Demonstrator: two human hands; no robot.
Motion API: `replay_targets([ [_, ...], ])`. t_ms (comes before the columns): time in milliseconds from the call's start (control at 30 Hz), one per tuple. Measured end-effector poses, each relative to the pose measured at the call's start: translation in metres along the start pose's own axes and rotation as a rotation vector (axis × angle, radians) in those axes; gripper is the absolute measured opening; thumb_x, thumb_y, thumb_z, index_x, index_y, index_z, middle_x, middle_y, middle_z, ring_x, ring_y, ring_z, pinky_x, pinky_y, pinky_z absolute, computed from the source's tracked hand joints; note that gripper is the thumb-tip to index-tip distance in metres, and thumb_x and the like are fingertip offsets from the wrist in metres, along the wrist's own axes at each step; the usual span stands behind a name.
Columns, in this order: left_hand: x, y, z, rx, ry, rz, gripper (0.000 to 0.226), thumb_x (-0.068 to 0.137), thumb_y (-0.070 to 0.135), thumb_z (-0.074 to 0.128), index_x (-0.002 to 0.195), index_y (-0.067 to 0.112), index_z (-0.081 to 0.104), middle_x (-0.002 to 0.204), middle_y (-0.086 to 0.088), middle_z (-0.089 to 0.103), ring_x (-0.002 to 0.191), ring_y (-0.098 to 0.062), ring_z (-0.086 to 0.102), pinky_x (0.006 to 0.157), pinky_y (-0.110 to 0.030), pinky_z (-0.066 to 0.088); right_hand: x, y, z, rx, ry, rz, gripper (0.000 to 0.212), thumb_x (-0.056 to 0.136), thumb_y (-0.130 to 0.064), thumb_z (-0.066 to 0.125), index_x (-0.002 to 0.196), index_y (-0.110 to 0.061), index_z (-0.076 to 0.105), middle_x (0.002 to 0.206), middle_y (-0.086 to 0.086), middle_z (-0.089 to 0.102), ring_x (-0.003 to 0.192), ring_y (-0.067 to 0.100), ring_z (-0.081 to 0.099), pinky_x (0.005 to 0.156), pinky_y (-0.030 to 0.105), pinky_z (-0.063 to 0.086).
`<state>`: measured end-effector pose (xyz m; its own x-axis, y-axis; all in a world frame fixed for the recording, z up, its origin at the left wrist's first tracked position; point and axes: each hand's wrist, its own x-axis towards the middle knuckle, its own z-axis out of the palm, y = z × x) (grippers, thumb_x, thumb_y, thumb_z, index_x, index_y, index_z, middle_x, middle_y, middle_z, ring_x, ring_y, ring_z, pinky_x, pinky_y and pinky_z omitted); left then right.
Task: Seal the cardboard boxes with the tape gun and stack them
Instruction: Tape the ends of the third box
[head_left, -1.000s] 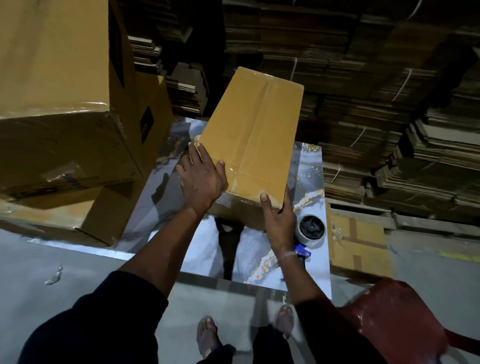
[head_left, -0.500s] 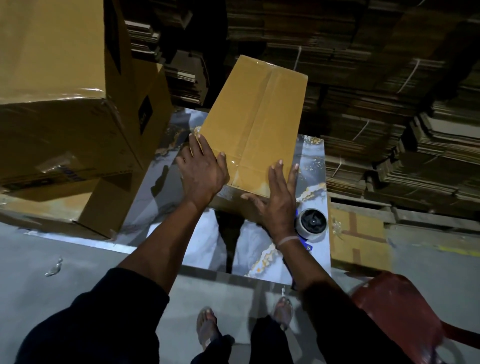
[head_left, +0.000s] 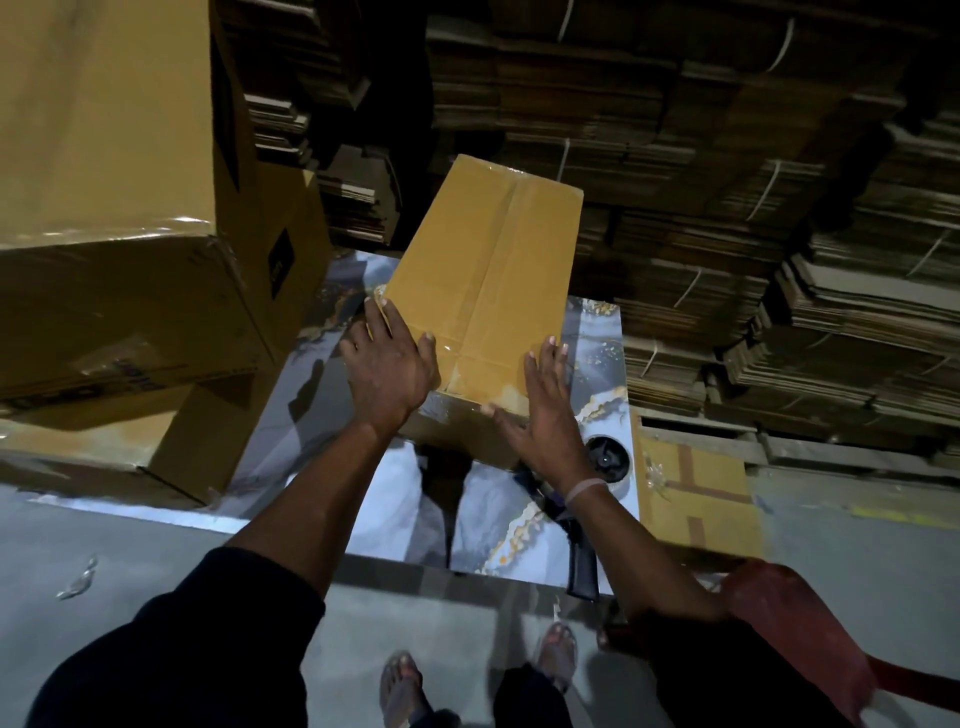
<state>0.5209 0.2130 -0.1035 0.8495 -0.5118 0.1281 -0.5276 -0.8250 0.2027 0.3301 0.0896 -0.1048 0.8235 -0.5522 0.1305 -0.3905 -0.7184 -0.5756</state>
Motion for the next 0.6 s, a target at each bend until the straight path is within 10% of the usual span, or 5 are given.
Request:
replay_targets([
  [233, 0.002, -0.002, 0.007, 0.014, -0.016, 0.021, 0.079, 0.104, 0.054, 0.034, 0.154, -0.007, 0.032, 0.153, -0.032, 0.038, 0.124, -0.049, 0.049, 0.096, -0.057, 0.042, 0.021, -0.008, 0.004, 0.067, 0.001, 0.226, 0.082, 0.11, -0.044, 0.043, 0.165, -0.005, -0.004, 0.169, 0.007, -0.03, 0.155, 0.015, -0.025, 0.103, 0.001, -0.023],
  [400, 0.026, -0.001, 0.005, 0.016, -0.159, 0.0, 0.089, 0.102, 0.066, 0.028, 0.161, 0.002, 0.01, 0.158, -0.028, 0.025, 0.137, -0.047, 0.036, 0.109, -0.057, 0.036, 0.046, -0.011, -0.009, 0.001, -0.127, 0.273, 0.078, 0.111, -0.048, 0.033, 0.165, -0.01, -0.008, 0.168, 0.0, -0.035, 0.16, 0.025, -0.014, 0.127, 0.044, 0.009],
  [600, 0.061, 0.009, 0.001, 0.004, -0.172, 0.05, 0.083, 0.105, 0.062, 0.028, 0.163, 0.005, 0.01, 0.16, -0.028, 0.026, 0.139, -0.047, 0.037, 0.11, -0.056, 0.035, 0.05, -0.005, -0.006, -0.055, -0.107, 0.26, 0.077, 0.111, -0.05, 0.029, 0.165, -0.009, -0.007, 0.168, 0.001, -0.035, 0.159, 0.023, -0.016, 0.128, 0.045, 0.007],
])
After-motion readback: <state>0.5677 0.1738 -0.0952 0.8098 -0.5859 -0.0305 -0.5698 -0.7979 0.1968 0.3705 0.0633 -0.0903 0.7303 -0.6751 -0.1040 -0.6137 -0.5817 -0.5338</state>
